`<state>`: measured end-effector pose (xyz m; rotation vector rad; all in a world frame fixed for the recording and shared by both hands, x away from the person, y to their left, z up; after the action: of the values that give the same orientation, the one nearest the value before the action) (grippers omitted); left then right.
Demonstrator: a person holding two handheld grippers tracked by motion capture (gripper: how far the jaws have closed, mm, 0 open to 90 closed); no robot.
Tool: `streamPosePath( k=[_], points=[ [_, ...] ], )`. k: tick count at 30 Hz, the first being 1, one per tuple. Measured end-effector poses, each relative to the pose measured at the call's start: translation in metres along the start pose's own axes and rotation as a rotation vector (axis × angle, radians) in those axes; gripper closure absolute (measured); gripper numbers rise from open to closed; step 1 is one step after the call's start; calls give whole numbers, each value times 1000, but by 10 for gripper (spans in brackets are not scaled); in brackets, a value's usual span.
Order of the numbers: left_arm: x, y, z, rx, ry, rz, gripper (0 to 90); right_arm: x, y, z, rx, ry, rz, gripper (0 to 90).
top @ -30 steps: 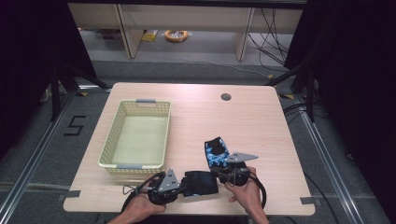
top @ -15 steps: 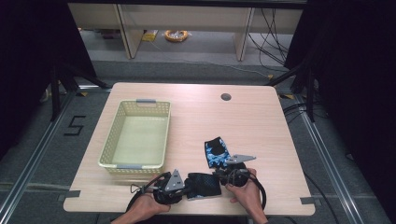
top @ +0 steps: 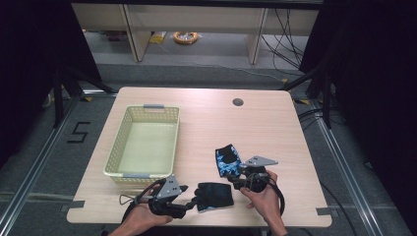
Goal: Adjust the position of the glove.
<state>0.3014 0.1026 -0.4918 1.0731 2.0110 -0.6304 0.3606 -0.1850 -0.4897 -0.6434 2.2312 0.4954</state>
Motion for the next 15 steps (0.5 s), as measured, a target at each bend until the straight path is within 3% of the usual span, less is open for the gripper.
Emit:
streamPosePath(
  k=[1,4,7,8,9,10,13,15],
  points=[
    [2,-1,-2,4,-5,-34,365,-2,-1,1,8,-9,4,485],
    [8,0,-9,7,15,-27,333,-10,-5,4,28,-4,-30,484],
    [16,-3,-12,20,9,-73,322,-18,-9,10,27,6,-76,483],
    [16,-3,-12,20,9,-73,320,-18,-9,10,27,6,-76,483],
    [17,-3,-13,16,13,-71,320,-23,-12,15,33,43,-118,487],
    [18,-2,-13,20,8,-55,319,-24,-14,18,33,36,-139,497],
    [21,-3,-15,20,21,-86,316,-30,-20,29,-4,39,-131,504],
    [23,-2,-15,21,17,-78,316,-33,-20,36,-19,59,-133,516]
  ],
)
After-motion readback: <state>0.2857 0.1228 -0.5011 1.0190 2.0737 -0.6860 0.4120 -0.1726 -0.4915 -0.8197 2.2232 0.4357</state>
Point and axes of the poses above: each handheld gripper's, and its own axes: z roughly forward along the jaws, x roughly out of its underside, y roughly to its left, the point moved 1 cm from there along z, roughly forward along the jaws, and after that the axes turned 1 degree about x, right-handed, at the moved point
